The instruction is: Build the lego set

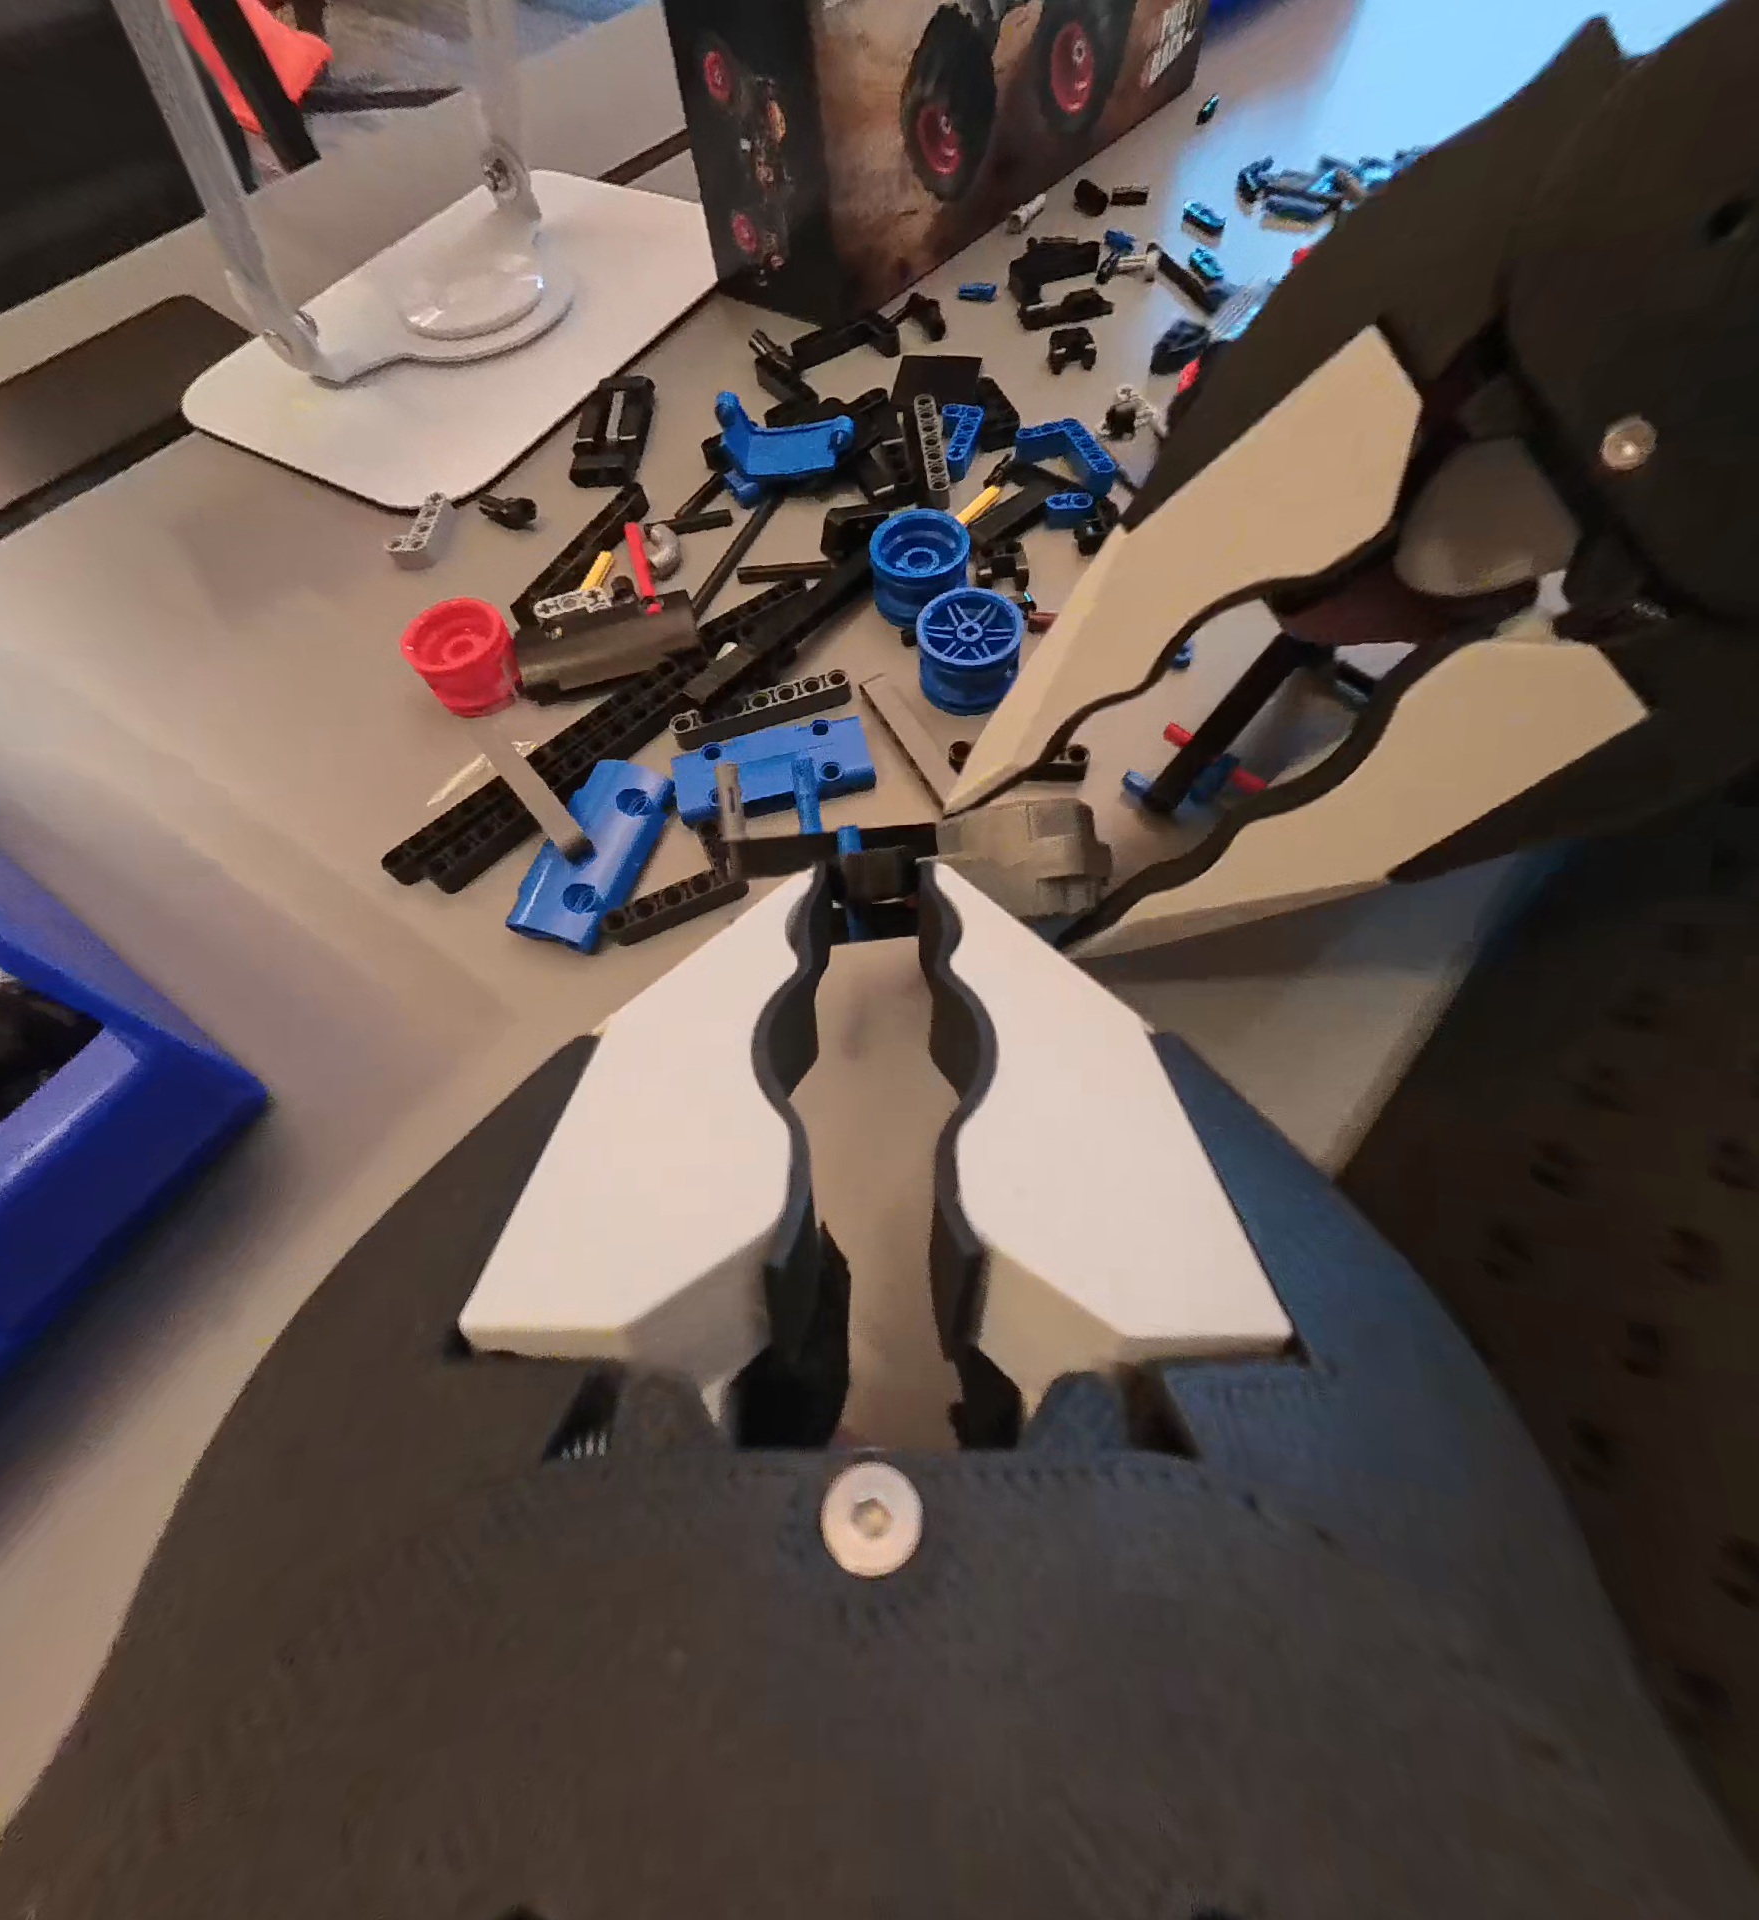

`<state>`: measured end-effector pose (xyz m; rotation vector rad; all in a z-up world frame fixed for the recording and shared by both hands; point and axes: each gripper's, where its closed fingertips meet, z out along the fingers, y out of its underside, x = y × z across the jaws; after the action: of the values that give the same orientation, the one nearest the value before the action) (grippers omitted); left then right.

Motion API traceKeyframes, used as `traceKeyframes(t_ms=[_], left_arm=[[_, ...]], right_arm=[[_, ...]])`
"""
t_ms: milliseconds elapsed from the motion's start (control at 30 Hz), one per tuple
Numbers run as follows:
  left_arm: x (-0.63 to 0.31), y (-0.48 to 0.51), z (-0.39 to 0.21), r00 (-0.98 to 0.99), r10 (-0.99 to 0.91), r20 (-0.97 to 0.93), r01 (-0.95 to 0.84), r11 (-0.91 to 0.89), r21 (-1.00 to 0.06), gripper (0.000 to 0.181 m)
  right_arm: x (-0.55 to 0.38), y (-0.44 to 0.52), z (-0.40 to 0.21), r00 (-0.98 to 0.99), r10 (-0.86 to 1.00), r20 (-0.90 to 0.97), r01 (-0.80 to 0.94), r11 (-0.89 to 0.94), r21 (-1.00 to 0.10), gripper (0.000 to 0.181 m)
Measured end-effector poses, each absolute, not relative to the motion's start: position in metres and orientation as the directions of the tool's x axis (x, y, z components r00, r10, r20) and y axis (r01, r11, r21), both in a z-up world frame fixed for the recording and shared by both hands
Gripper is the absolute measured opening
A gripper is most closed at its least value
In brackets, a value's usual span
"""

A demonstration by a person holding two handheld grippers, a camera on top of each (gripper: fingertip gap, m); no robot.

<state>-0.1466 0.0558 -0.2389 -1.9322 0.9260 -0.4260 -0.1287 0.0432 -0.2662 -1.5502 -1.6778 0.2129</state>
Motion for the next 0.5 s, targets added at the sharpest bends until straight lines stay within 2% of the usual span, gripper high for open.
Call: traceKeyframes(t_ms=[67,200,333,500], left_arm=[[-0.148,0.054,-0.237,0.634,-0.771,-0.054,-0.422,-0.287,-0.860,0.016],[-0.156,0.053,-0.231,0.601,-0.798,-0.035,-0.404,-0.266,-0.875,0.038],[-0.160,0.048,-0.250,0.543,-0.839,-0.025,-0.475,-0.282,-0.833,0.040],[-0.159,0.040,-0.270,0.488,-0.872,-0.040,-0.549,-0.271,-0.791,0.044]], right_arm=[[-0.127,0.042,-0.264,0.082,0.919,0.386,0.726,0.210,-0.654,0.032],[-0.118,0.044,-0.259,0.047,0.969,0.243,0.701,0.141,-0.699,0.024],[-0.112,0.041,-0.262,-0.050,0.993,0.102,0.715,0.107,-0.690,0.023],[-0.114,0.039,-0.267,-0.198,0.980,0.007,0.733,0.152,-0.663,0.023]])
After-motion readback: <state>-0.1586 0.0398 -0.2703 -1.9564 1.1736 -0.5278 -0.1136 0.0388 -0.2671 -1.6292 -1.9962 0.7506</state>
